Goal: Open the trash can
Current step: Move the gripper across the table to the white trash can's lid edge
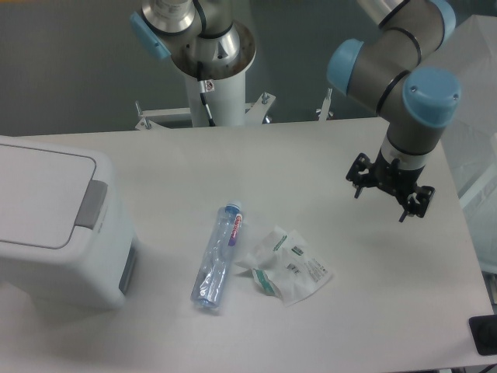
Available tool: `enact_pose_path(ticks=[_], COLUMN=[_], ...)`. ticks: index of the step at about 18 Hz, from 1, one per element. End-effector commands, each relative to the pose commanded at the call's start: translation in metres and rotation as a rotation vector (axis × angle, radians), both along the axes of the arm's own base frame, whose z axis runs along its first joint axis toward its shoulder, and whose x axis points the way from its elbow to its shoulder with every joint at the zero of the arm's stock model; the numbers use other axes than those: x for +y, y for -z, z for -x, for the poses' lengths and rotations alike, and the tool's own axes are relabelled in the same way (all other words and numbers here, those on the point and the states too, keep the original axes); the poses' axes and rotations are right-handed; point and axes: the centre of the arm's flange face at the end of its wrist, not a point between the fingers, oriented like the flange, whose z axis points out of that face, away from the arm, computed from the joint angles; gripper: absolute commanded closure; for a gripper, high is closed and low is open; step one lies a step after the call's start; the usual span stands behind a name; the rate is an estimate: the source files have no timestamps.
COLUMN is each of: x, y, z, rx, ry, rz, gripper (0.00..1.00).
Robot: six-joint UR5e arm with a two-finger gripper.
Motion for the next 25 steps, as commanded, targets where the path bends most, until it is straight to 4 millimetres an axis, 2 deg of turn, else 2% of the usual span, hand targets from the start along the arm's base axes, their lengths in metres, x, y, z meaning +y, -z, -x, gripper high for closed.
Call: enact_pose_path(ticks=[3, 9, 12, 16, 22, 25], x=[0.028, 0.059, 0.08, 0.113, 0.138, 0.156], y=[-0.003, -0.015, -0.02, -0.034, -0.114, -0.135], z=[-0.021, -0.047, -0.07, -0.11, -0.153, -0.178], rx=[-0.01, -0.033, -0.042, -0.057, -0.123, -0.153], ry=[-0.058, -0.152, -0.164, -0.183, -0.256, -0.256], rz=[-0.003, -0.063, -0.071, -0.087, -0.262, -0.306], gripper=[0.0, 0.0, 0.0, 0.0, 0.0, 0.0])
